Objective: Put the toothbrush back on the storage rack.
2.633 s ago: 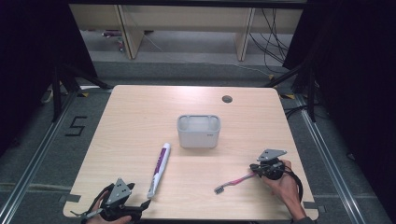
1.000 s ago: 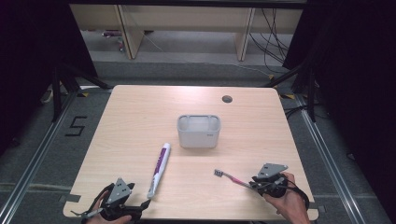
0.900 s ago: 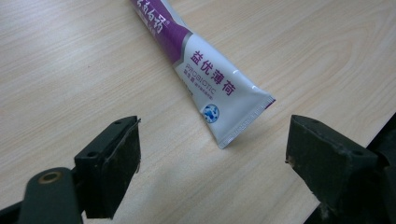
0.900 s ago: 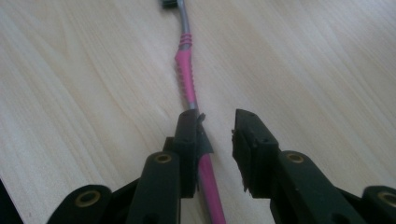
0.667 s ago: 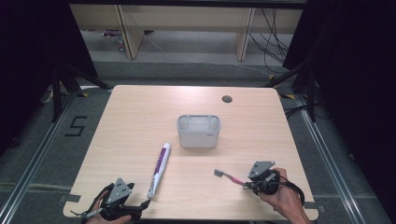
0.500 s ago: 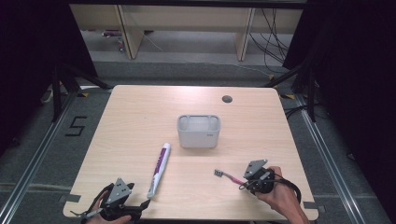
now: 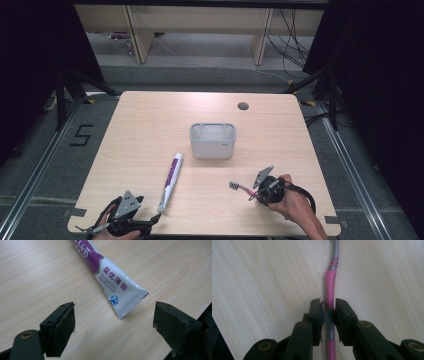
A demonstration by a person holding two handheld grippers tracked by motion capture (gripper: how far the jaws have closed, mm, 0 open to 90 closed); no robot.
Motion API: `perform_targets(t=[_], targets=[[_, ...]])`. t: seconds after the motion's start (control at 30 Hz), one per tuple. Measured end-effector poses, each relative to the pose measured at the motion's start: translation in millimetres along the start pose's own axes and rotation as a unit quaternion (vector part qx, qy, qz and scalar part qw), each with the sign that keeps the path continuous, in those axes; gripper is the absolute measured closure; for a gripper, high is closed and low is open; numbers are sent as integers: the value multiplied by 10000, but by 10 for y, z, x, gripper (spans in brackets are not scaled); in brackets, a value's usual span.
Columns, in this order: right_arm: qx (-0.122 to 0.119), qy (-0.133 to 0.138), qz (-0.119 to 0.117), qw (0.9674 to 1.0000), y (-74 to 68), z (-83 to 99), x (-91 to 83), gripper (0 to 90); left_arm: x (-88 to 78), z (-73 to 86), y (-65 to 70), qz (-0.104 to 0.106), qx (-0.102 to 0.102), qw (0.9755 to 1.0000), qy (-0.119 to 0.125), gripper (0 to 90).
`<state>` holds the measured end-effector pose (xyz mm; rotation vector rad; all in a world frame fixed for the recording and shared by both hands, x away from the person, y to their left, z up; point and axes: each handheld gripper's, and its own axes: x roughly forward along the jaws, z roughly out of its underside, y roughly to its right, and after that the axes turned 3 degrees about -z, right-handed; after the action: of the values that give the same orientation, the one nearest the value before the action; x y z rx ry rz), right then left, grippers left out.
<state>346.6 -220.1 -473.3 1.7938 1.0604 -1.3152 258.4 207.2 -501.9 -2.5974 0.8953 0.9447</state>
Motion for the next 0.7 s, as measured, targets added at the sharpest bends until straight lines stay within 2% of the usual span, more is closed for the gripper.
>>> perform_targets(t=[0.27,0.3,0.53,0.57,0.67,0.7], targets=[[22,-249,-114,9996,44,-70,32,779,1,0,2,-5,6,10000,-20,174],[-11,-351,-174,9992,59,-99,35,791,-4,-3,2,-11,13,10000,-46,174],[-5,-569,-195,9982,63,-182,34,812,0,0,1,4,6,10000,-14,174],[-80,-608,-203,9979,72,-195,40,815,-6,-3,3,-3,16,10000,-49,174],[-23,-709,-208,9973,67,-218,53,821,-1,1,0,13,11,10000,-9,174],[-78,-739,-202,9970,75,-226,64,822,0,1,0,-2,-3,10000,9,174]])
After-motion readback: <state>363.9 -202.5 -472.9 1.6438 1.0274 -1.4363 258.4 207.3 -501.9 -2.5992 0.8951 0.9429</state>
